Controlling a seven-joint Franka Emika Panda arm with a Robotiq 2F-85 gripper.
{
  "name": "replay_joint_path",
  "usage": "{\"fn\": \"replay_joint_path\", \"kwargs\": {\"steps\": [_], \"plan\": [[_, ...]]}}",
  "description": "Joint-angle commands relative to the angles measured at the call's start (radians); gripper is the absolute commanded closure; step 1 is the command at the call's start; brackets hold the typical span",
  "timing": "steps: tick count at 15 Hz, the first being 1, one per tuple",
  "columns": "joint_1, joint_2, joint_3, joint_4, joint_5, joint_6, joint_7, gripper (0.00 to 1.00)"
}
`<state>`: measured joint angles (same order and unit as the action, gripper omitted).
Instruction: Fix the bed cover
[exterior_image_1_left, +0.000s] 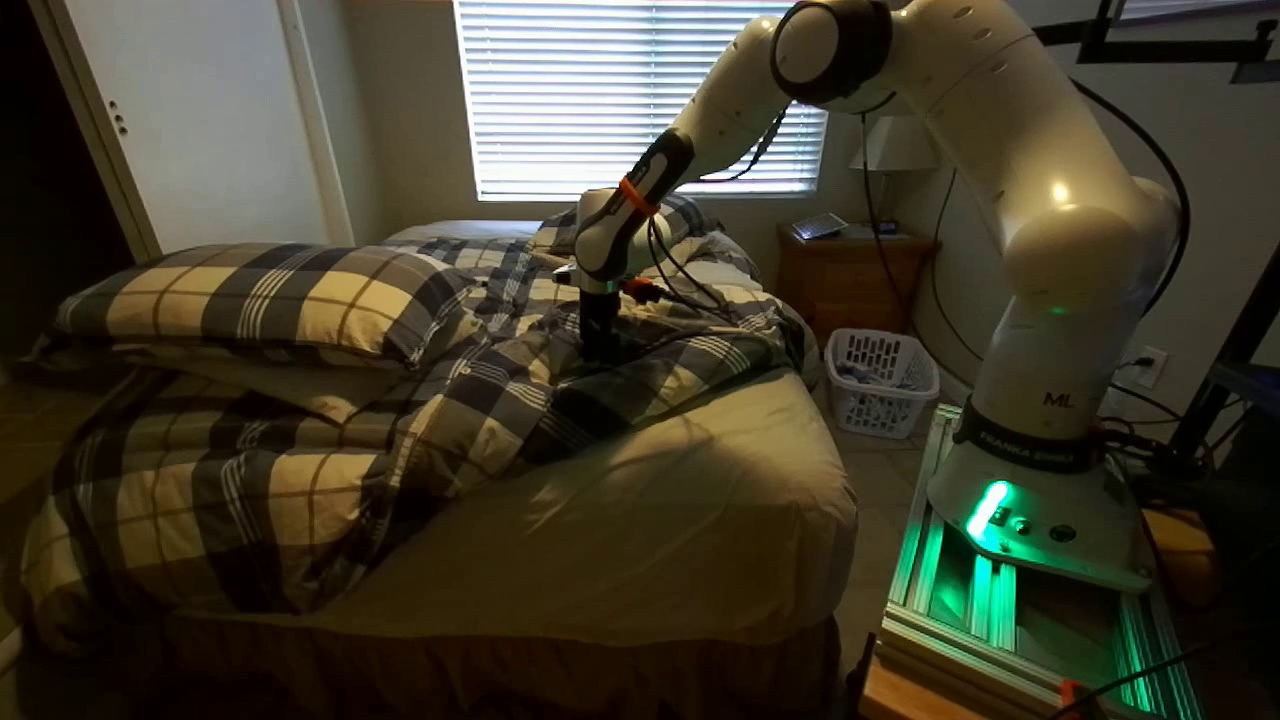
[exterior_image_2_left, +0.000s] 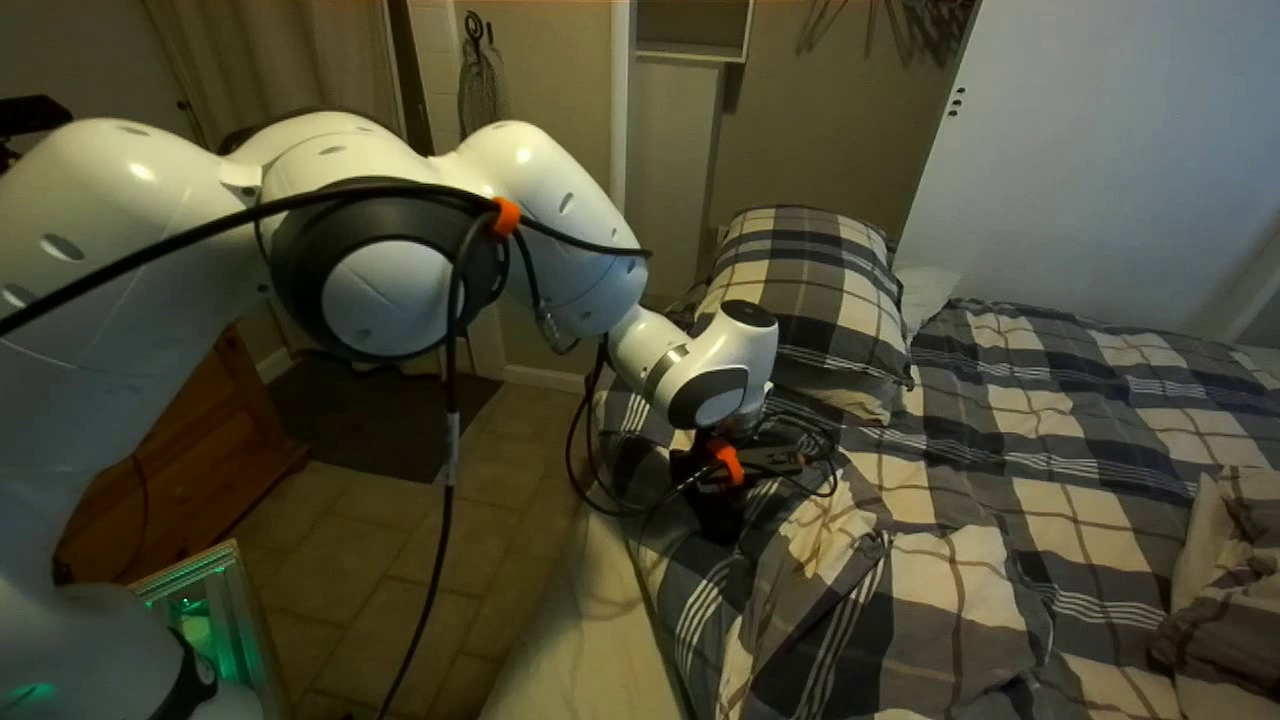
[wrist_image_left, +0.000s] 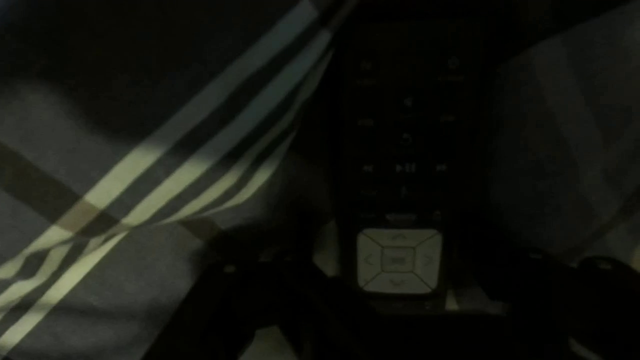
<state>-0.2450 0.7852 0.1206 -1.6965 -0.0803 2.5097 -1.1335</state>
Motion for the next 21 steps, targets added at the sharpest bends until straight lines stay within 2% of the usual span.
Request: {"fn": "replay_joint_path", "kwargs": {"steps": [1, 3, 4, 10, 21], "plan": [[-0.009, 0.017, 0.01, 0.032, 0.02, -0.031, -0.033, 0.58], [0.003, 0.013, -0.004, 0.028, 0.011, -0.036, -0.015, 0.71], [0.009, 0.006, -0.009, 0.02, 0.004, -0.039, -0.011, 0.72], [0.023, -0.084, -0.022, -0.075, -0.004, -0.019, 0.015, 0.72], [0.047, -0.319, -0.059, -0.355, -0.01, 0.023, 0.075, 0.72]]}}
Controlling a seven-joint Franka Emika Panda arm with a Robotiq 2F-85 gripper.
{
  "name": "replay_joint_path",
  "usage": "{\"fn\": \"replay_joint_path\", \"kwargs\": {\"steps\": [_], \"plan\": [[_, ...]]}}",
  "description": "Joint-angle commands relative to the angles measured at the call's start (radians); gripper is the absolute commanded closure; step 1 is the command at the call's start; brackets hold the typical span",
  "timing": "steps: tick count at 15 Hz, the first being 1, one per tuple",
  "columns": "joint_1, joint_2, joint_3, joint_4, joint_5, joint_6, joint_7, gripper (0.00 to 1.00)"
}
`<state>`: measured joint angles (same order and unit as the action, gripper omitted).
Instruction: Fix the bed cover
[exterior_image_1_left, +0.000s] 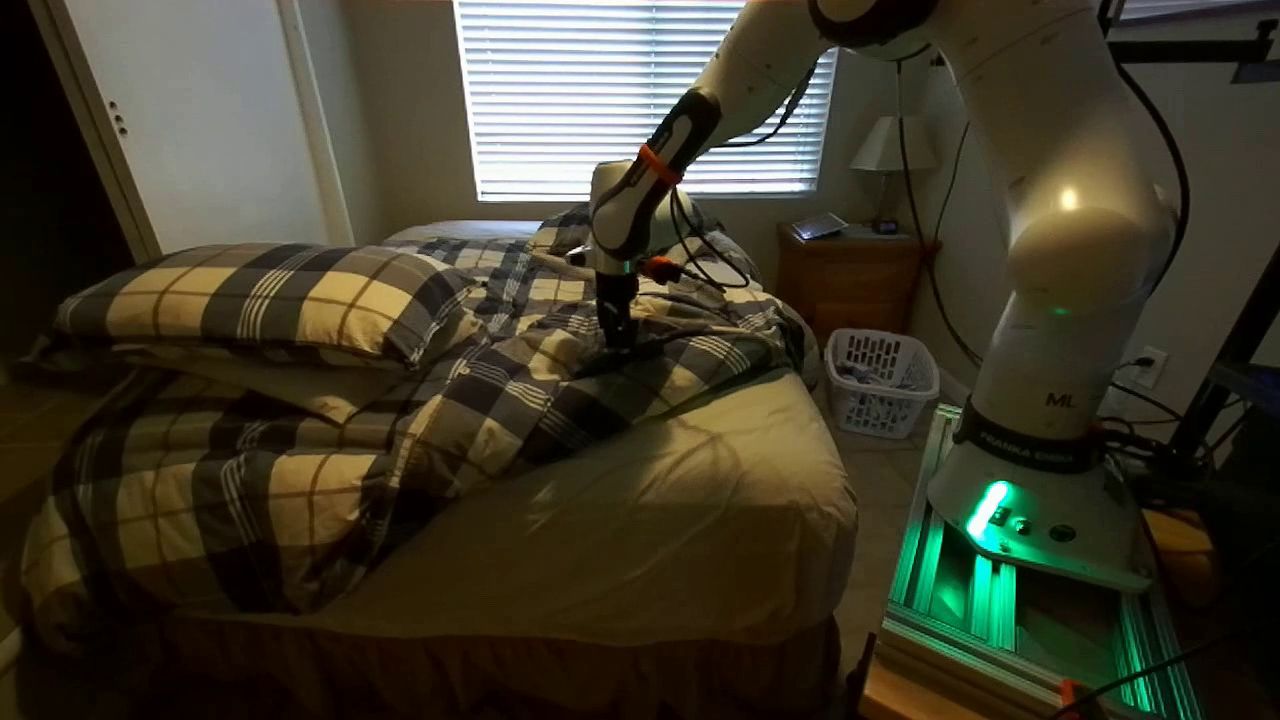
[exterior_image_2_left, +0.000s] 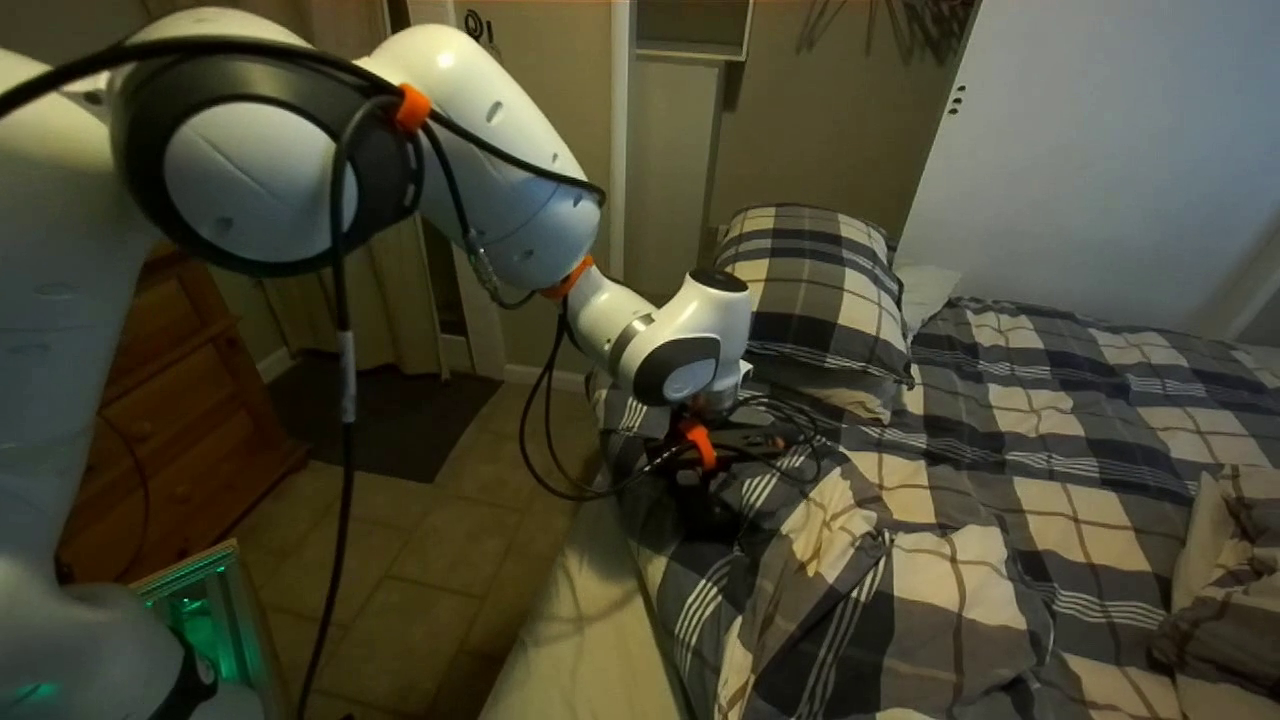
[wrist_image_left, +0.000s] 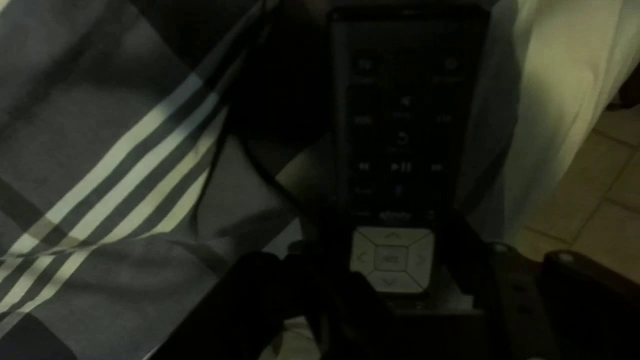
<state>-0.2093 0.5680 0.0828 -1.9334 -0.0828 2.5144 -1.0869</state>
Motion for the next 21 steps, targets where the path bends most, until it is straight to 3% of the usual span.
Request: {"fn": "replay_joint_path", "kwargs": {"steps": [1, 12, 21], "plan": [[0.004, -0.119, -0.018, -0.142, 0.001, 0.003, 0.019, 0.72], [-0.008, -0.175, -0.036, -0.332, 0.017, -0.019, -0.001, 0.72], [-0.055, -0.11, -0.064, -0.321, 0.045, -0.045, -0.025, 0.72]]}}
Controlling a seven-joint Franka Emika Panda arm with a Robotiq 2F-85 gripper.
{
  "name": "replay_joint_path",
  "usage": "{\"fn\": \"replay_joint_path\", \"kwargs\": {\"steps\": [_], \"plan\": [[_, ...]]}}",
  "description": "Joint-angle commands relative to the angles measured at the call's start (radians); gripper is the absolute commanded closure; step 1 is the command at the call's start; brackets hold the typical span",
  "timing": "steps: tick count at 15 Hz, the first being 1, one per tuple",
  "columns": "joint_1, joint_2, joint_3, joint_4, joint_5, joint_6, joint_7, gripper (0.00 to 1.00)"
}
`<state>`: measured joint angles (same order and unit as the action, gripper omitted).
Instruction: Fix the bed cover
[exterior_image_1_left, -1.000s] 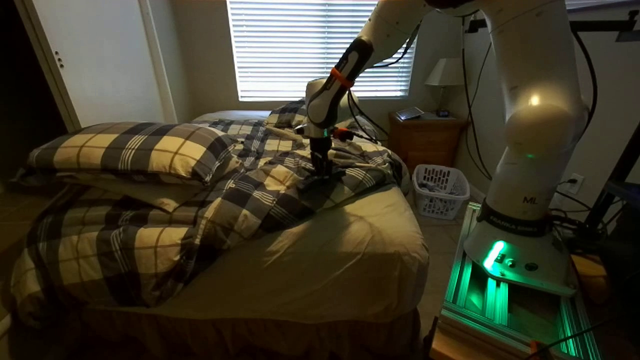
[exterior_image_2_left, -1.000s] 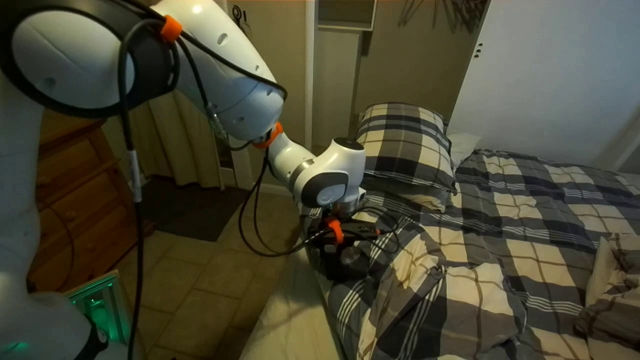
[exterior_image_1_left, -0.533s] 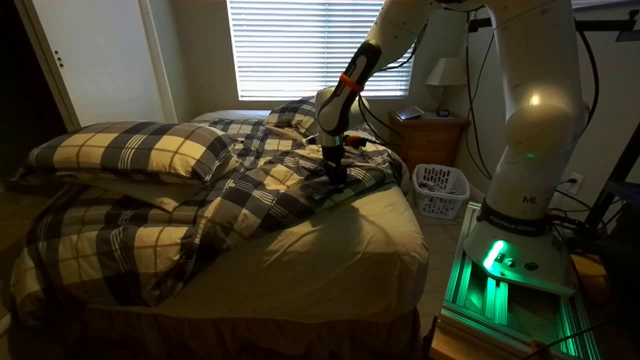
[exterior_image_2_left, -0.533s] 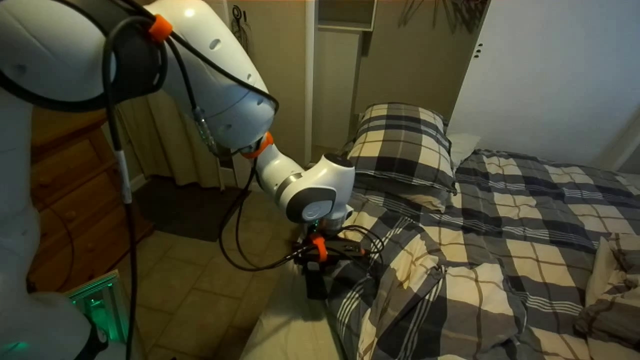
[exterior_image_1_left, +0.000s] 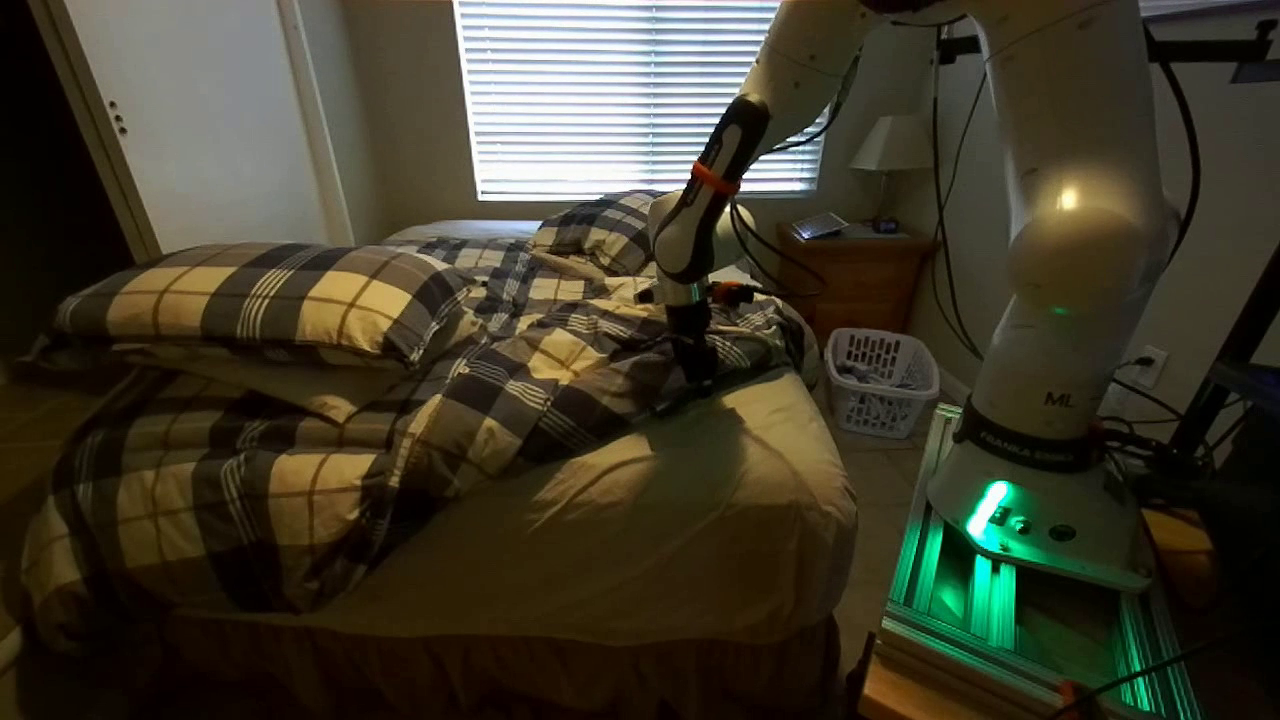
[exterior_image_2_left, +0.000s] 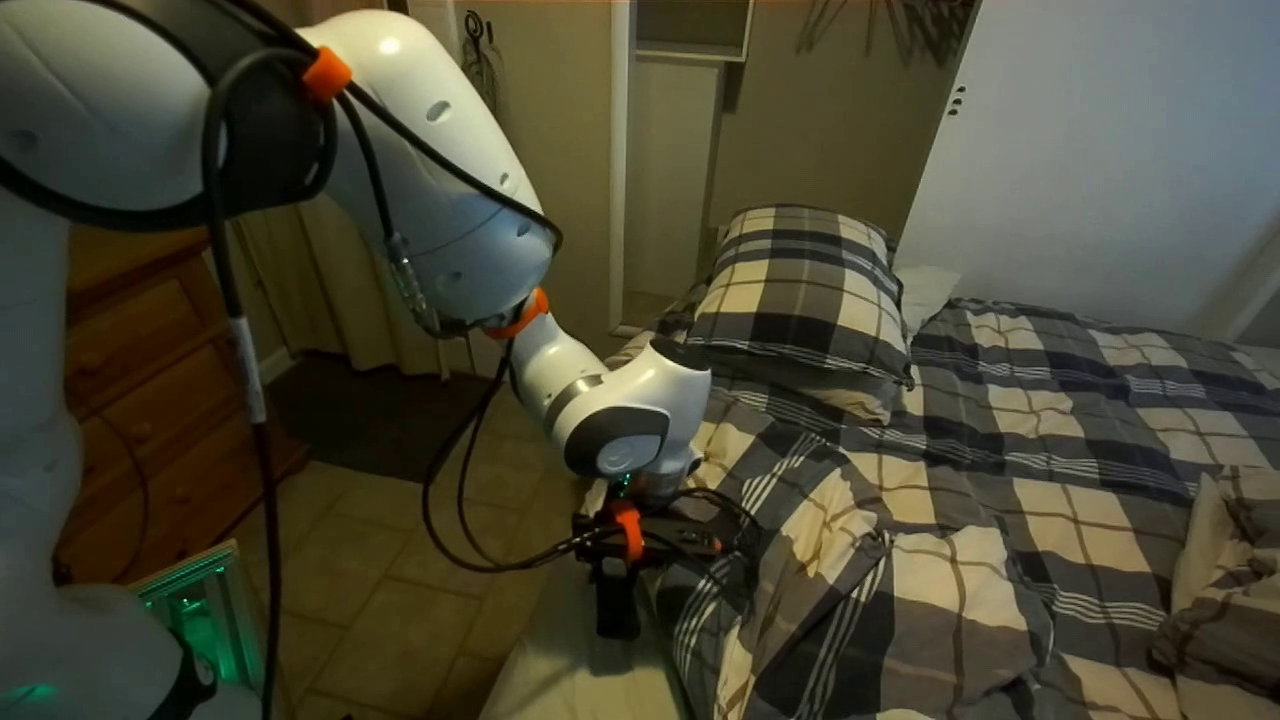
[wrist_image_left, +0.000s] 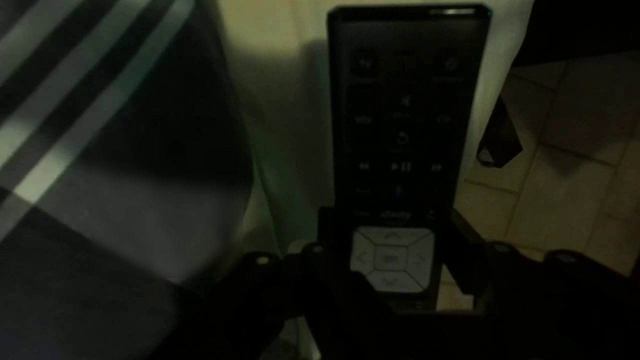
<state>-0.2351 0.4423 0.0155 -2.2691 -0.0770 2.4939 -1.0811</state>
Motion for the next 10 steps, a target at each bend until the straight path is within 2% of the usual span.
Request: {"fn": "replay_joint_path", "kwargs": {"steps": [1, 9, 10], "plan": [[-0.036, 0.023, 0.002, 0.018, 0.041, -0.023, -0.03, 0.72], [-0.044, 0.077, -0.023, 0.06, 0.019, 0.023, -0.001, 0.72], [-0.043, 0.082, -0.026, 0.065, 0.017, 0.026, 0.003, 0.48]]}}
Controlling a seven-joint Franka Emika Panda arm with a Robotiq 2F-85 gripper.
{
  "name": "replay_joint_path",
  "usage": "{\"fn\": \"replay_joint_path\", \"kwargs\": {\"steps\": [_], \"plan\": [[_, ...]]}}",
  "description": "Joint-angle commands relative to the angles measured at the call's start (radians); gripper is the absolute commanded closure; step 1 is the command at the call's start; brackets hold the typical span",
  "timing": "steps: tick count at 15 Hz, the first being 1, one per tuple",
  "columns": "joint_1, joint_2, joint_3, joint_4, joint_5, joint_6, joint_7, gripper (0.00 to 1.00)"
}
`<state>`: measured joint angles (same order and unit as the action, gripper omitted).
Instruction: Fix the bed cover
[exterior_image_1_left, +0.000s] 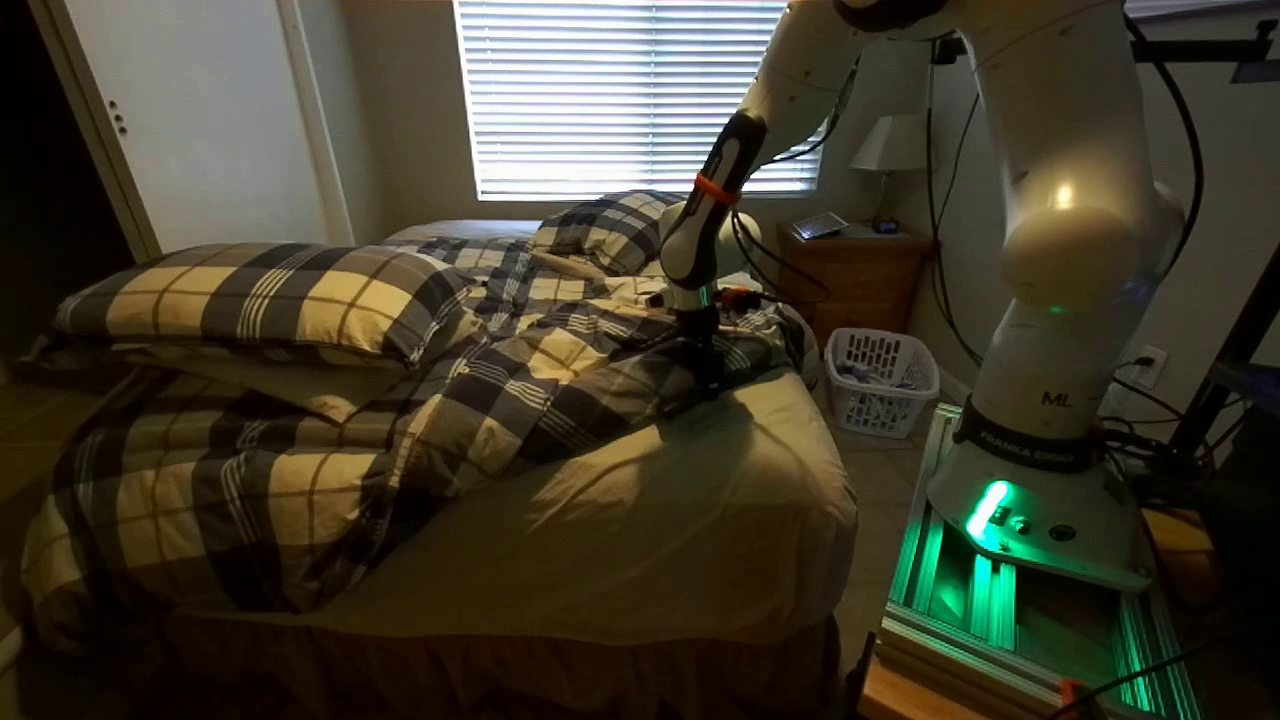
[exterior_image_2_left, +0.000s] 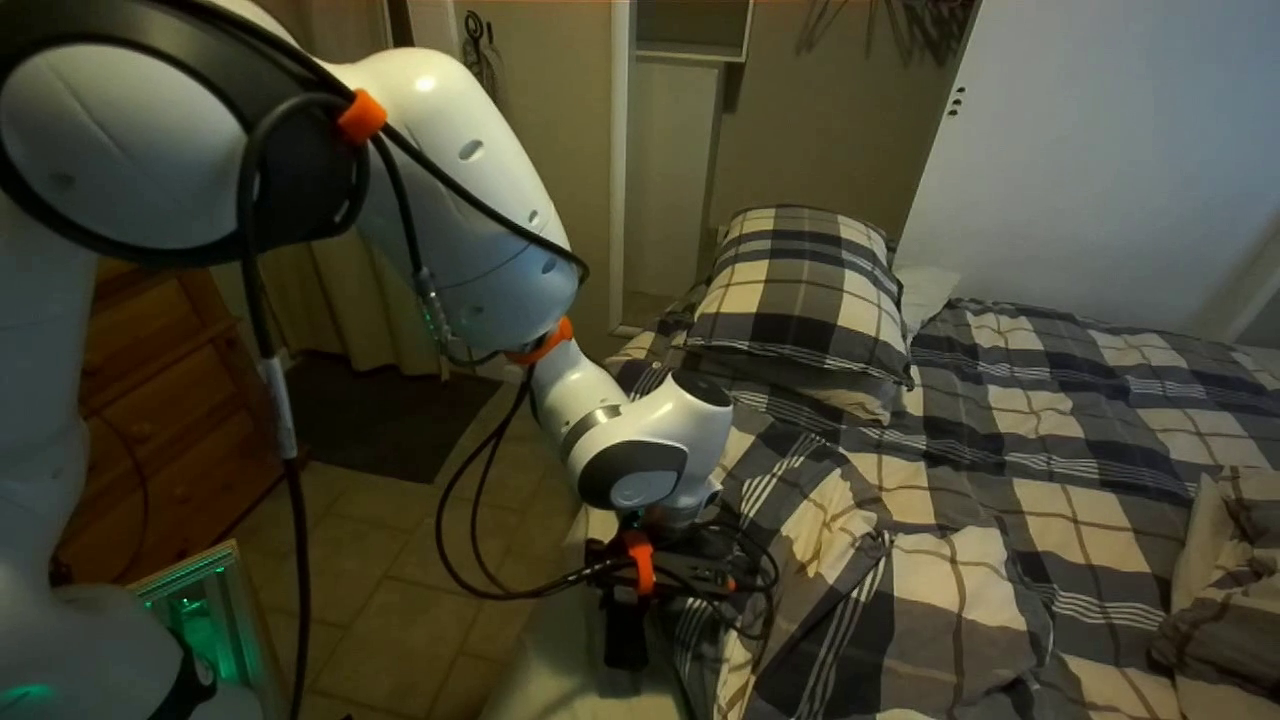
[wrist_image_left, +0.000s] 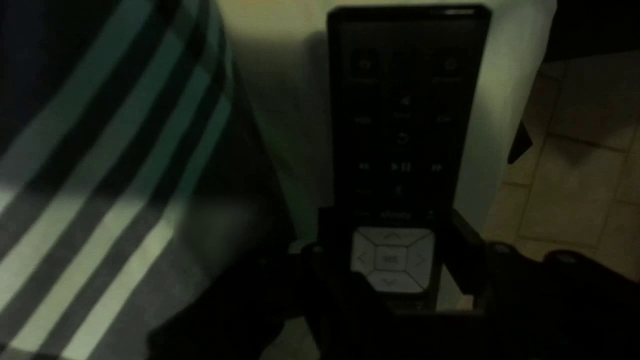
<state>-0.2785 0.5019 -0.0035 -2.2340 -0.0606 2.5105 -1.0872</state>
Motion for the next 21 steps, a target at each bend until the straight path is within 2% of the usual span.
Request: {"fn": "replay_joint_path", "kwargs": {"steps": [1, 2, 5, 6, 9, 13, 16, 21], "plan": [[-0.001, 0.029, -0.006, 0.037, 0.002, 0.007, 0.008, 0.22], [-0.001, 0.034, -0.006, 0.044, 0.002, 0.005, 0.009, 0.2], [-0.002, 0.043, -0.007, 0.055, 0.001, 0.002, 0.013, 0.01], [-0.001, 0.044, -0.009, 0.058, -0.001, -0.001, 0.017, 0.0], [0.005, 0.004, -0.021, 0.05, -0.002, -0.024, 0.054, 0.0], [0.003, -0.158, -0.002, -0.007, 0.035, -0.117, 0.077, 0.0], [0.031, -0.276, -0.033, -0.019, 0.022, -0.178, 0.163, 0.0], [0.021, -0.305, -0.094, 0.112, 0.045, -0.146, 0.314, 0.0]]}}
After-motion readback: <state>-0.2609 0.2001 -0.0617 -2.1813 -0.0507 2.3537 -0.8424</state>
